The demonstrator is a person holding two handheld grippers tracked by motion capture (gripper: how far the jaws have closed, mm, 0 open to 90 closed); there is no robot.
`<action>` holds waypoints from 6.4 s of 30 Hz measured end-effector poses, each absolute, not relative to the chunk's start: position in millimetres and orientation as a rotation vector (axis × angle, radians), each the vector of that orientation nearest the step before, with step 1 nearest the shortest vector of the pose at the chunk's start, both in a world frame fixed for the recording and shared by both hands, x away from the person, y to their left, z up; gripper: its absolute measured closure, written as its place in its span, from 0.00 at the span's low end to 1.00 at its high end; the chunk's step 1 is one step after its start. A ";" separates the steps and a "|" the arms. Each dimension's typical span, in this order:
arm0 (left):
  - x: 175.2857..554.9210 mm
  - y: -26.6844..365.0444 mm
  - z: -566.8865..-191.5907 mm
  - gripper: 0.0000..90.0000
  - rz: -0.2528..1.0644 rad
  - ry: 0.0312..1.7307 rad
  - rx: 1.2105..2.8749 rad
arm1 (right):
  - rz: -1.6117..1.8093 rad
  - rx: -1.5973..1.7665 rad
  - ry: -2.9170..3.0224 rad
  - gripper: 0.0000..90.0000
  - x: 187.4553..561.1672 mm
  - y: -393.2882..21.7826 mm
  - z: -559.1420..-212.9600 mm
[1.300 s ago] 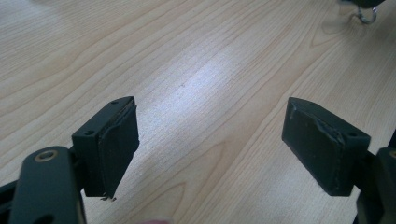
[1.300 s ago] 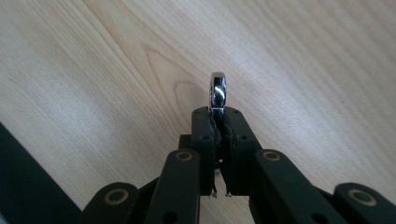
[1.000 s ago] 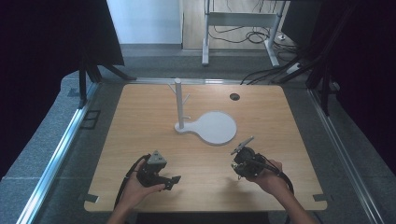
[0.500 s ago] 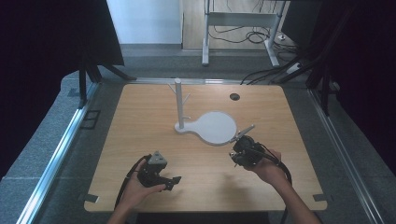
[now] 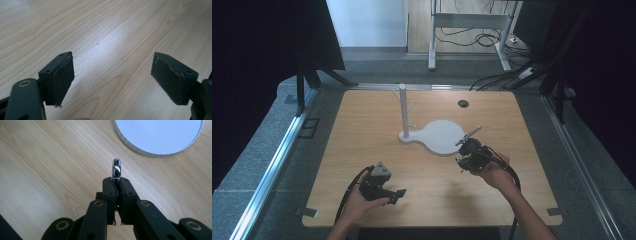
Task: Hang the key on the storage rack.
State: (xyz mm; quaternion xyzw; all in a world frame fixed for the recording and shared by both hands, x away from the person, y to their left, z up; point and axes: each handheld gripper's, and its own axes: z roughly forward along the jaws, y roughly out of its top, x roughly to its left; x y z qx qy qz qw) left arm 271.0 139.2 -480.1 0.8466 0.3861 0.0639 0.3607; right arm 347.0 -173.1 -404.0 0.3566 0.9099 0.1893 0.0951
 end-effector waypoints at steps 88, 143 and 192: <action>272.9 146.1 -477.6 0.21 0.163 0.998 2.173 | 0.589 1.098 2.685 0.94 447.0 -85.9 -376.2; 270.8 144.1 -475.3 0.21 0.143 0.976 2.175 | 0.617 1.097 2.652 0.94 487.6 -54.2 -362.4; 271.8 143.7 -478.0 0.21 0.111 0.965 2.178 | 0.629 1.120 2.584 0.94 529.0 -36.4 -345.5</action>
